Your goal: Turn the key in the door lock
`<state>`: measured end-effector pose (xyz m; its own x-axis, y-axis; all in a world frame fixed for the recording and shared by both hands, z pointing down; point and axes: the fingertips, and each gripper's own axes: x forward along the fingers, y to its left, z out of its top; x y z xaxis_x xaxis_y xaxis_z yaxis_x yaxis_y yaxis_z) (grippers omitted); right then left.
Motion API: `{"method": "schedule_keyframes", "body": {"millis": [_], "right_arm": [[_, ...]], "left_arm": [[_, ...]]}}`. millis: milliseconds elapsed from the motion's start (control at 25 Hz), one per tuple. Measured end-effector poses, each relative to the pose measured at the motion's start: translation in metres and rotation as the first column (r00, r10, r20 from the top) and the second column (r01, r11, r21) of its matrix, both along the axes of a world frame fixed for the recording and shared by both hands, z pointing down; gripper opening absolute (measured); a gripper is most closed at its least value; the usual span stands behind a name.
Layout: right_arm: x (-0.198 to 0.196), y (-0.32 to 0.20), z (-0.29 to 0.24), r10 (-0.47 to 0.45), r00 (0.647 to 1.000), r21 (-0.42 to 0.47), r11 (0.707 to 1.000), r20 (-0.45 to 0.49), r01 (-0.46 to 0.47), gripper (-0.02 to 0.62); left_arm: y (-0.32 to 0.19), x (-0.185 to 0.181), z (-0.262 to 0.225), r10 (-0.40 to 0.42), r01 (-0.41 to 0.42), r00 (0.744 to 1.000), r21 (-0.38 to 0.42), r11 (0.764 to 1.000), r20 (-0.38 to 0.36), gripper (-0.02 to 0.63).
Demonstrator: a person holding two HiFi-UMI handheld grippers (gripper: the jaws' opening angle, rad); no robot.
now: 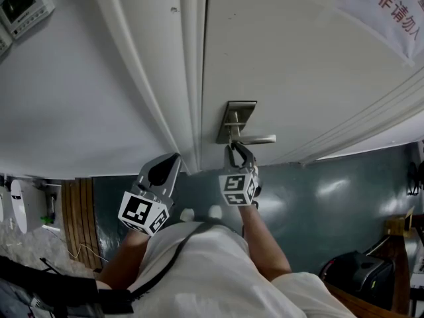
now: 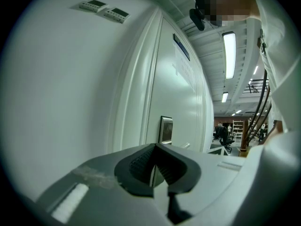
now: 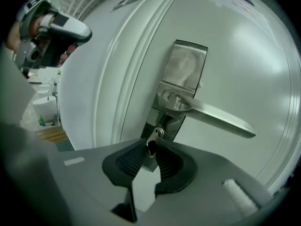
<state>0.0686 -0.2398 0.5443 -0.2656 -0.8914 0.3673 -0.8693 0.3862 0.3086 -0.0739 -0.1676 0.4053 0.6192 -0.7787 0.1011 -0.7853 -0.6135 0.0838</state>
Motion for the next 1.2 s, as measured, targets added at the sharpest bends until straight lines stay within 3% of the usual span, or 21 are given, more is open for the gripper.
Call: {"method": "schedule_keyframes", "body": {"millis": [120,280,600,680,960,1200], "right_arm": [[0.002,0.0,-0.001,0.028,0.985,-0.053,0.998,0.169,-0.019,0.064],[0.005,0.0,0.001,0.06,0.936,-0.112,0.993,0.347,-0.022,0.064],[0.008,-0.001,0.0,0.153,0.734,-0.187,0.982,0.661,-0.036,0.06],[0.009,-0.001,0.0,0.162,0.702,-0.193,0.98,0.693,-0.035,0.058],[0.009,-0.001,0.0,0.181,0.644,-0.208,0.978,0.743,-0.035,0.057],[0.012,-0.001,0.001,0.211,0.516,-0.231,0.973,0.83,-0.026,0.057]], "left_arm": [[-0.001,-0.002,0.0,-0.002,0.002,1.0,-0.002,1.0,0.0,0.006],[0.0,-0.003,0.001,0.005,-0.005,1.0,-0.001,1.0,-0.001,0.006],[0.001,-0.006,0.0,0.01,-0.01,1.0,0.0,1.0,0.0,0.006],[0.002,-0.007,0.0,0.007,-0.007,1.0,-0.001,1.0,-0.001,0.006],[0.004,-0.01,-0.001,0.009,-0.009,1.0,0.004,1.0,0.0,0.006],[0.008,-0.01,-0.001,0.006,-0.006,1.0,0.004,1.0,-0.001,0.006]]}}
